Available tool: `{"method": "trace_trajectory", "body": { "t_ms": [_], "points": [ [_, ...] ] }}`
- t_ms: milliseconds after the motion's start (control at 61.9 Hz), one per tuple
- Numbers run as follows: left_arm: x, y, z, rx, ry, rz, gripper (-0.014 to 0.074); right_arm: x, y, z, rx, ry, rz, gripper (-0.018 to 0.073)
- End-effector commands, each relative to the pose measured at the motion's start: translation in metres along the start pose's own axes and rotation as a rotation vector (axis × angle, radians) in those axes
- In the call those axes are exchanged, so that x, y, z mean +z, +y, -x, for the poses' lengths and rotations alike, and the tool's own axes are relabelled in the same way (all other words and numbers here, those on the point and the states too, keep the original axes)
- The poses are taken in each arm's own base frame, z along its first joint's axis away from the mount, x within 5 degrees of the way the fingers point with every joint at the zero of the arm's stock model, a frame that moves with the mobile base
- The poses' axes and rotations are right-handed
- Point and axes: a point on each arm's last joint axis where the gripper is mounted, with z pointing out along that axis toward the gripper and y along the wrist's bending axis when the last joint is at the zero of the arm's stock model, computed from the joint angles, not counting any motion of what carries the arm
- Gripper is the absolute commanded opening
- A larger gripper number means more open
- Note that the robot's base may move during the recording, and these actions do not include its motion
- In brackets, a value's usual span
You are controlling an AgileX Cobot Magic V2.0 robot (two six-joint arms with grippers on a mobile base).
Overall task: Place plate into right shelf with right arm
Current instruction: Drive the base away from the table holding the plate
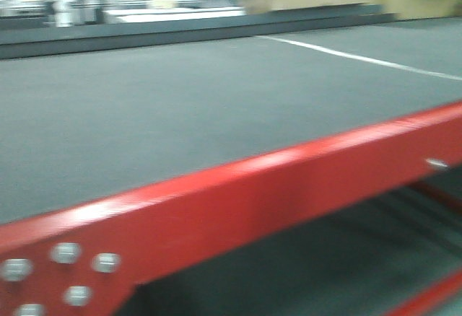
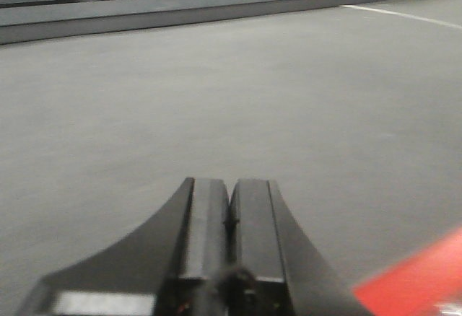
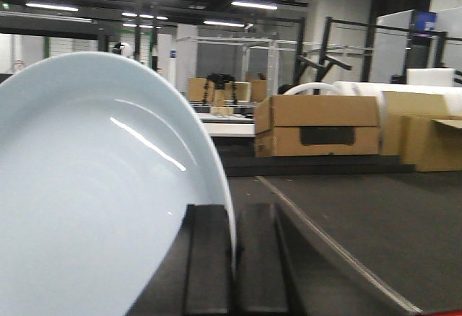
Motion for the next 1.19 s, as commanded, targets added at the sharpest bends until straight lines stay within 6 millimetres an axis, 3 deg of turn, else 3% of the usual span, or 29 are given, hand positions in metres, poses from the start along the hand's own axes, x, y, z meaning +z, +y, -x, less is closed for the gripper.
{"method": "trace_trajectory", "body": {
  "t_ms": [0, 1178],
  "points": [
    [-0.001, 0.0016, 0.0066, -0.006, -0.09, 0.017, -0.0047, 0.0001, 0.0015, 0.0159, -0.024, -0.098, 0.014, 0.0054],
    [-0.001, 0.0016, 0.0066, -0.006, -0.09, 0.017, -0.0047, 0.0001, 0.0015, 0.016, -0.024, -0.099, 0.014, 0.0054]
  ]
}}
